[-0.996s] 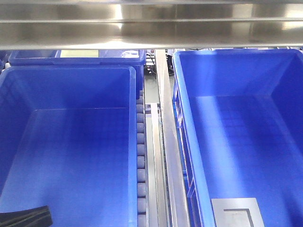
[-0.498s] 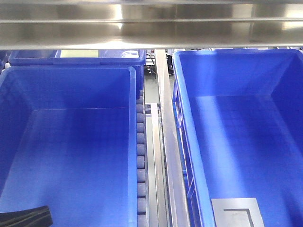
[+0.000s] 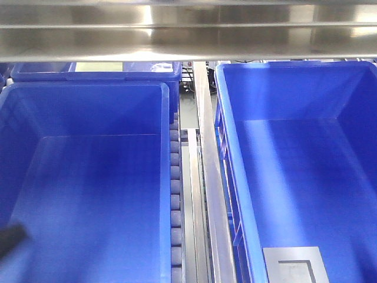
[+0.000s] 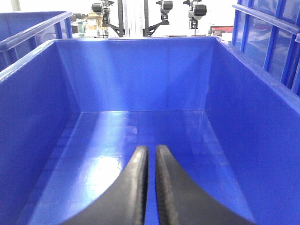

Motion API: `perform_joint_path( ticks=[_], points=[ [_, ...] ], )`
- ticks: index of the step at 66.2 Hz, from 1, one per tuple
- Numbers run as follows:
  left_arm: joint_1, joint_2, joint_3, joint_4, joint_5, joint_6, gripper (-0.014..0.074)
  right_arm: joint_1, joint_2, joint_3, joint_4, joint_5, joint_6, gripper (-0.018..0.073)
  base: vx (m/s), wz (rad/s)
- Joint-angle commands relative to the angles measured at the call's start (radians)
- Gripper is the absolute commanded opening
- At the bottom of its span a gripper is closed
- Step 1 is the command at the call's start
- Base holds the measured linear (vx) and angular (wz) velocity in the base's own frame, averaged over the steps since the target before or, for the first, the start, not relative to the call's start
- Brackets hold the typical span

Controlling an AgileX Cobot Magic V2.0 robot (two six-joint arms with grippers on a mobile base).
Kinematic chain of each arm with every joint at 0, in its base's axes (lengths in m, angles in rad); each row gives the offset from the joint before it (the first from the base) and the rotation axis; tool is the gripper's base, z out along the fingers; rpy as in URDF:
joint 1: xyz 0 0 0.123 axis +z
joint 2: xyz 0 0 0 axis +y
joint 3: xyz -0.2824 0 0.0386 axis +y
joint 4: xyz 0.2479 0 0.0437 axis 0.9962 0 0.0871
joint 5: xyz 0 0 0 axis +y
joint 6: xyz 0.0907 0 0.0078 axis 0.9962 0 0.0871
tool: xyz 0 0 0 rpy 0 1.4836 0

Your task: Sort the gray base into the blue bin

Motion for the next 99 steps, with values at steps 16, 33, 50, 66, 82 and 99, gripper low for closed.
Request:
perform_joint_path(
  ticks=[16,33,50,66,82,99],
  points=[
    [0.450,-0.225,-0.004,0.037,-0.008,0.001,-0.0005,-0.004,-0.009,-0.004,-0.006,-0.078,-0.007,-0.0004,0.00,0.00],
    [0.725,-0.326,0.115,0.049,-0.031,-0.001,-0.0005,-0.004,-0.009,-0.004,-0.006,-0.078,-0.007,-0.0004,0.00,0.00],
    [0.765,-0.328,0.296,0.049,-0.191,-0.006,-0.0005,-0.004,-0.009,-0.004,-0.006,-0.078,-0.007,-0.0004,0.00,0.00],
    [0.765,-0.328,0.409,0.047,-0.233,-0.007,-0.0005,-0.004,-0.009,-0.004,-0.006,-0.078,-0.007,-0.0004,0.00,0.00],
    [0.765,-0.328,0.409,0.047,-0.208,-0.006,-0.0005,-0.004,-0.009,-0.004,-0.006,-0.078,-0.007,-0.0004,0.00,0.00],
    [0.765,-0.328,0.409,0.049,-0.205,-0.006,-0.0005,-0.004,-0.009,-0.004,-0.006,-0.078,-0.007,-0.0004,0.00,0.00]
  ],
)
